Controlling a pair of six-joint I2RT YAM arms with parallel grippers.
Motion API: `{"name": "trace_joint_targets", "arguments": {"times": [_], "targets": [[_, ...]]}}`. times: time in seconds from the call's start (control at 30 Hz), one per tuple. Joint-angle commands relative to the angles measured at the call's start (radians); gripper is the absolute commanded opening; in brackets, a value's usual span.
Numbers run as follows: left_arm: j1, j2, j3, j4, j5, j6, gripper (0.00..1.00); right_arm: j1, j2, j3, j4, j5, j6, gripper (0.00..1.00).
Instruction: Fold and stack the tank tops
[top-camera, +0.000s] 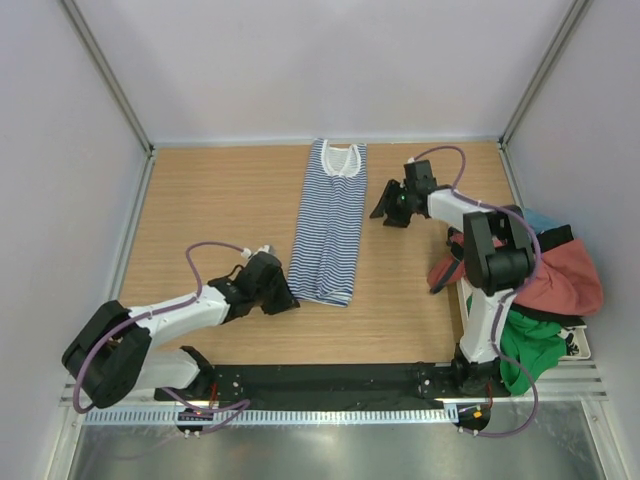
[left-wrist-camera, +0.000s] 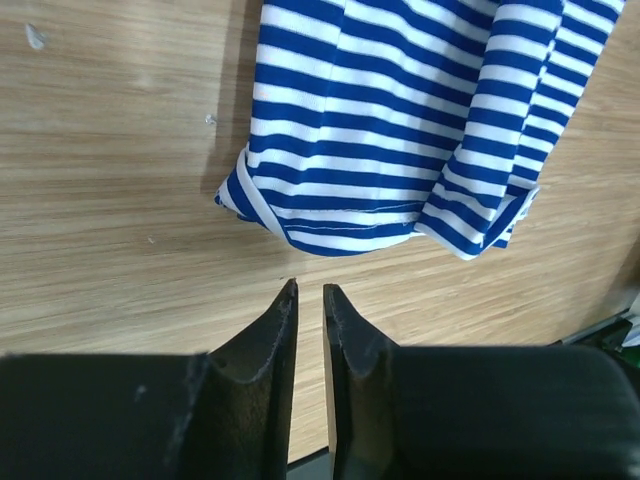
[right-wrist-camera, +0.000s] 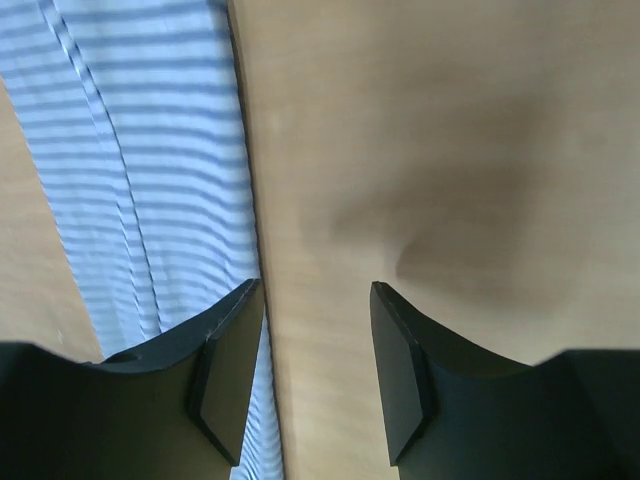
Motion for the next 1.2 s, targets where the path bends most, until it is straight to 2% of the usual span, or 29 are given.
{"name": "trace_joint_targets", "arguments": {"times": [0.0, 0.2, 0.37, 0.47, 0.7, 0.97, 1.17], "targets": [[0.0, -0.046, 0.019, -0.024, -0.066, 0.005, 0.18, 0.032, -0.184, -0.174, 0.024, -0.028, -0.052, 0.53], [0.05, -0.049, 0.088, -0.096, -0.015, 0.068, 0.19, 0.141, -0.439, -0.362, -0.045, -0.016, -0.182, 0.5], [0.098, -0.078, 0.137, -0.164, -0.022, 0.151, 0.22, 0.294, -0.527, -0.465, -0.011, -0.033, -0.276, 0.5], [0.147, -0.071, 0.163, -0.202, 0.008, 0.211, 0.24, 0.368, -0.537, -0.497, 0.006, -0.024, -0.317, 0.51], [0.17, -0.012, 0.216, -0.241, 0.025, 0.286, 0.3, 0.412, -0.565, -0.555, 0.087, -0.047, -0.328, 0.53], [0.172, 0.08, 0.231, -0.186, 0.071, 0.289, 0.32, 0.458, -0.504, -0.522, 0.086, -0.025, -0.346, 0.52], [0.172, 0.112, 0.282, -0.176, 0.11, 0.286, 0.32, 0.489, -0.505, -0.566, 0.11, -0.031, -0.316, 0.52]]}}
